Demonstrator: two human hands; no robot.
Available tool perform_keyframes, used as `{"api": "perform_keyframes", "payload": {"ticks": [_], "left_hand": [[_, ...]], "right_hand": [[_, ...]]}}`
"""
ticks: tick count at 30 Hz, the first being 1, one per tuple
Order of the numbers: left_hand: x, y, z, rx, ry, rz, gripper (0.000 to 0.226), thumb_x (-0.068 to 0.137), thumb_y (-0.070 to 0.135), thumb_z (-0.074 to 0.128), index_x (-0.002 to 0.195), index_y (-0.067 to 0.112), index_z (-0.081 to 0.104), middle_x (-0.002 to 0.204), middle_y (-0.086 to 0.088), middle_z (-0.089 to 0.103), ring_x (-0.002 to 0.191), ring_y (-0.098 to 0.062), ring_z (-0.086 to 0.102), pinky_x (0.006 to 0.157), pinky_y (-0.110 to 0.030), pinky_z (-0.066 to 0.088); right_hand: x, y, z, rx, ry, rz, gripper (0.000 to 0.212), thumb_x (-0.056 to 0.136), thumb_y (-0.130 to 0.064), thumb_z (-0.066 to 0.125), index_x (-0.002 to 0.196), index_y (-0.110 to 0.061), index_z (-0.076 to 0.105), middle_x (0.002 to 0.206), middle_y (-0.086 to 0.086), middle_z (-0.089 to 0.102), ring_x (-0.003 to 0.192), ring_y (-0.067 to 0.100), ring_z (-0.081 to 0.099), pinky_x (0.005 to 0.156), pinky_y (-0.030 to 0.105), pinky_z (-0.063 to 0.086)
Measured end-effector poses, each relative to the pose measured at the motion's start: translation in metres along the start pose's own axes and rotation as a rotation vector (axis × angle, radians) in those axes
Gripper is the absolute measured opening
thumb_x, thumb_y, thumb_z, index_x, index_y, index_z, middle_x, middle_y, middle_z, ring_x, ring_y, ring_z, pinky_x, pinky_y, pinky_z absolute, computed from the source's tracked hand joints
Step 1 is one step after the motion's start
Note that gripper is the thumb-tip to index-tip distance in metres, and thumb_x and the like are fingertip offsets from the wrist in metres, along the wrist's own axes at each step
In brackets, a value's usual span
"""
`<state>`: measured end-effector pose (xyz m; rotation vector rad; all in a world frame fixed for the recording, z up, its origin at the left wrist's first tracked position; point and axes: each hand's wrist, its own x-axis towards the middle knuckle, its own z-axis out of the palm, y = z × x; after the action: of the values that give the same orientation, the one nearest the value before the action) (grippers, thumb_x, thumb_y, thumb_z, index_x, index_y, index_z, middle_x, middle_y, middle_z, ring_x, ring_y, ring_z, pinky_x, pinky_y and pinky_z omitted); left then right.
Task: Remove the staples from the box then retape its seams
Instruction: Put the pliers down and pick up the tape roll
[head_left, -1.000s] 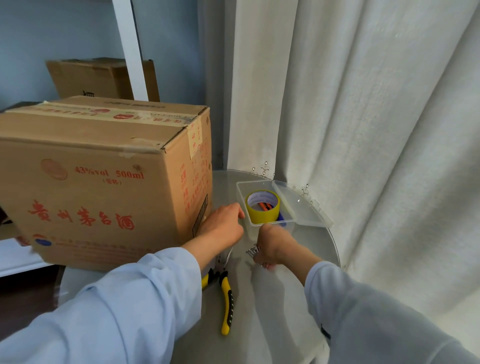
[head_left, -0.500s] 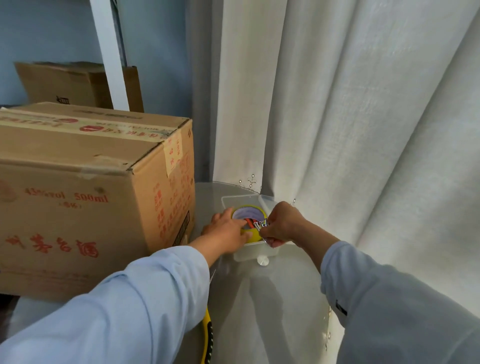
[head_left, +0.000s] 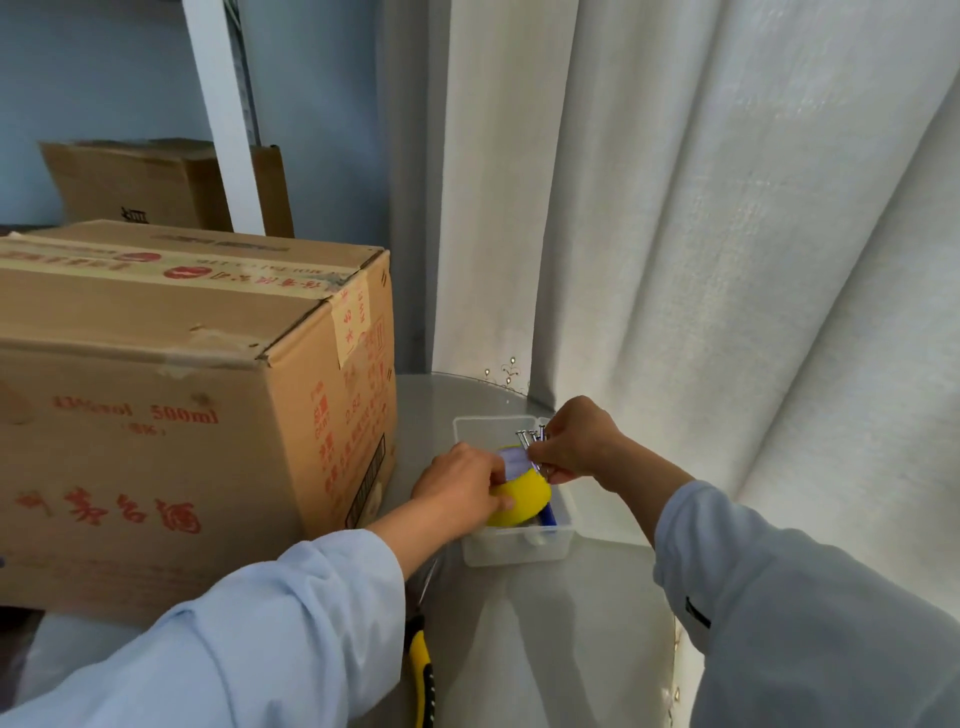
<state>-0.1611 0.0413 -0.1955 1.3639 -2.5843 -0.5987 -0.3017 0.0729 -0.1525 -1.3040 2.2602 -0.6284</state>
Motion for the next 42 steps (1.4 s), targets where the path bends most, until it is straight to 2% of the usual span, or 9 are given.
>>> {"api": "perform_keyframes", "payload": {"ticks": [6,12,21,27,30,33,37,39,42], "left_hand": [[-0.01,0.004,-0.012,-0.517,0.263,-0.061,0.013,0.093,0.028,0.058,0.094,0.015,0.056,0.115,-0.01,0.061,0.108,-0.027,0.056,0.073,-0.027,0.036],[0.002,-0.002,-0.016,-0.799,0.344,-0.21,0.024,0.099,0.031,0.046,0.085,0.011,0.042,0.076,-0.002,0.043,0.071,-0.018,0.04,0.066,-0.03,0.032],[0.017,-0.014,-0.005,-1.003,0.324,-0.375,0.032,0.099,0.043,0.036,0.101,0.012,0.044,0.11,-0.017,0.051,0.107,-0.035,0.055,0.092,-0.053,0.048],[0.022,-0.02,-0.01,-1.034,0.58,-0.443,0.039,0.1,0.045,0.026,0.113,0.011,0.04,0.138,-0.015,0.041,0.125,-0.036,0.044,0.1,-0.053,0.042],[0.021,-0.017,-0.013,-1.072,0.675,-0.404,0.025,0.1,0.042,0.028,0.101,0.019,0.036,0.131,-0.015,0.045,0.122,-0.033,0.046,0.1,-0.053,0.041],[0.021,-0.016,-0.016,-1.087,0.692,-0.362,0.024,0.1,0.042,0.029,0.098,0.019,0.035,0.12,-0.01,0.047,0.116,-0.031,0.048,0.1,-0.052,0.041],[0.013,-0.01,-0.02,-0.943,0.603,-0.351,0.026,0.103,0.034,0.029,0.098,0.009,0.035,0.093,-0.004,0.039,0.095,-0.019,0.041,0.078,-0.023,0.024],[0.01,-0.007,-0.021,-0.834,0.518,-0.353,0.027,0.103,0.031,0.029,0.105,0.006,0.037,0.107,-0.011,0.045,0.104,-0.023,0.044,0.073,-0.025,0.022],[0.01,-0.005,-0.023,-0.731,0.367,-0.42,0.044,0.104,0.032,0.026,0.137,0.003,0.031,0.147,-0.015,0.033,0.133,-0.029,0.034,0.1,-0.031,0.027]], "right_hand": [[0.006,0.006,-0.013,0.137,0.138,0.019,0.021,0.076,-0.004,0.067,0.058,-0.004,0.057,0.041,0.002,0.057,0.053,0.024,0.063,0.075,0.04,0.06],[0.004,-0.005,0.008,0.095,0.074,0.009,0.017,0.074,-0.007,0.07,0.086,0.003,0.066,0.071,0.015,0.07,0.071,0.028,0.072,0.075,0.043,0.06],[0.016,0.005,0.035,0.068,-0.023,0.057,0.014,0.081,-0.008,0.068,0.087,0.004,0.064,0.07,0.015,0.069,0.066,0.026,0.072,0.07,0.037,0.061],[0.034,-0.007,0.055,0.011,-0.044,0.017,0.013,0.077,-0.011,0.065,0.073,-0.005,0.054,0.071,0.014,0.065,0.069,0.031,0.071,0.071,0.041,0.06],[0.034,-0.01,0.063,-0.186,-0.012,-0.039,0.029,0.08,-0.018,0.064,0.066,-0.013,0.04,0.082,0.014,0.057,0.076,0.029,0.059,0.065,0.031,0.048],[0.033,-0.003,0.059,-0.248,-0.011,-0.027,0.016,0.085,-0.02,0.062,0.086,-0.01,0.05,0.101,0.015,0.061,0.09,0.029,0.059,0.069,0.031,0.043],[0.041,0.015,0.05,-0.236,-0.007,-0.003,0.019,0.08,-0.019,0.061,0.068,-0.013,0.048,0.089,0.013,0.065,0.089,0.029,0.067,0.074,0.032,0.054],[0.045,0.014,0.054,-0.221,-0.009,-0.011,0.022,0.079,-0.022,0.06,0.064,-0.014,0.046,0.079,0.01,0.063,0.082,0.027,0.067,0.069,0.029,0.054],[0.048,0.003,0.062,-0.146,-0.049,-0.031,0.01,0.077,-0.015,0.062,0.074,-0.009,0.055,0.076,0.012,0.067,0.073,0.027,0.067,0.07,0.033,0.058]]}}
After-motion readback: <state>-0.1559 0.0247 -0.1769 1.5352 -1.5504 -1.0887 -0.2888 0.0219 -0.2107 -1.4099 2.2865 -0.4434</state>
